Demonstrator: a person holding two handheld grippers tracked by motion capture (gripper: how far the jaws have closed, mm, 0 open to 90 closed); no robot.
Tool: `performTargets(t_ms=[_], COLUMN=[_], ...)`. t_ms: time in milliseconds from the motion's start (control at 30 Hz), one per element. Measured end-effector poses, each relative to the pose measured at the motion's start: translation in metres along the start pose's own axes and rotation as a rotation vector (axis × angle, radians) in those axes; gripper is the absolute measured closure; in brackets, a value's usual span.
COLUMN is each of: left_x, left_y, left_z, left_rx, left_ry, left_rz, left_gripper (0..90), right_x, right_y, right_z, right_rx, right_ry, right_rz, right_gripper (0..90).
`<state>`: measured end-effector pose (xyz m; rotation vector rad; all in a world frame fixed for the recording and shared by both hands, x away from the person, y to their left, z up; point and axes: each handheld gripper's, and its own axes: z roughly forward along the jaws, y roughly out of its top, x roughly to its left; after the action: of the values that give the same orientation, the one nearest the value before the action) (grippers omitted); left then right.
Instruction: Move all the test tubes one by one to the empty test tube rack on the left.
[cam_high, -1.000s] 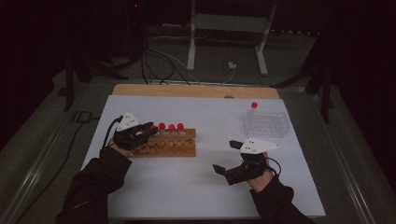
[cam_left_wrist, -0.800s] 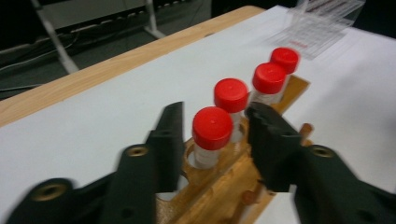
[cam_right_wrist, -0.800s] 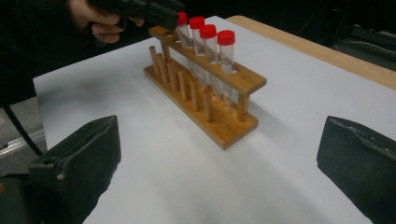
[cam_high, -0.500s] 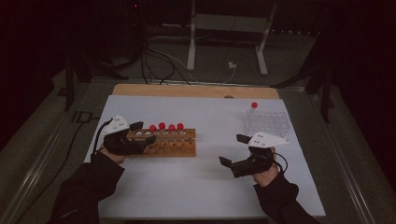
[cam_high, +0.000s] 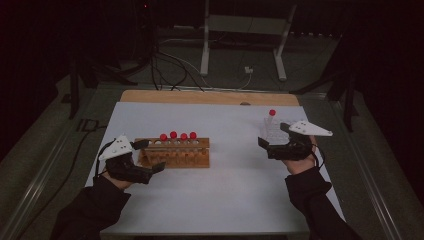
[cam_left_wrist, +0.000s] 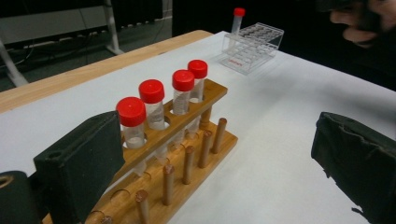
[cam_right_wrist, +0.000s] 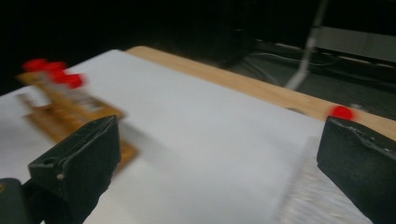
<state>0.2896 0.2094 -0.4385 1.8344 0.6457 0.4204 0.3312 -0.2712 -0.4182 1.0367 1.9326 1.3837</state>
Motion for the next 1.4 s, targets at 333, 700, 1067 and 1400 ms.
performTargets(t_ms=[333,700,1067,1400], left_x=[-0.002,-0.003,-0.003,-0.003], left_y=[-0.005,-0.005,-0.005,-0.006], left_z=[-0.001,0.0,0.0,0.0], left_rx=[-0.001,0.005,0.005,0.009], left_ry=[-0.007,-0.021,-0.027,-0.033], left_rz=[0.005,0.01,0.011,0.009], left_gripper=[3.1,3.3,3.5,3.7], right_x=[-0.051,-0.077,-0.086,-0.086], right_y=[-0.014,-0.027,-0.027,-0.024], right_z=[0.031,0.059,0.077,0.091], right_rx=[0.082,0.154,0.201,0.21], right_ry=[-0.131,-0.196,-0.194,-0.209], right_rz=[0.086,0.178,0.198,0.156], right_gripper=[0.0,17.8,46.1,61.3])
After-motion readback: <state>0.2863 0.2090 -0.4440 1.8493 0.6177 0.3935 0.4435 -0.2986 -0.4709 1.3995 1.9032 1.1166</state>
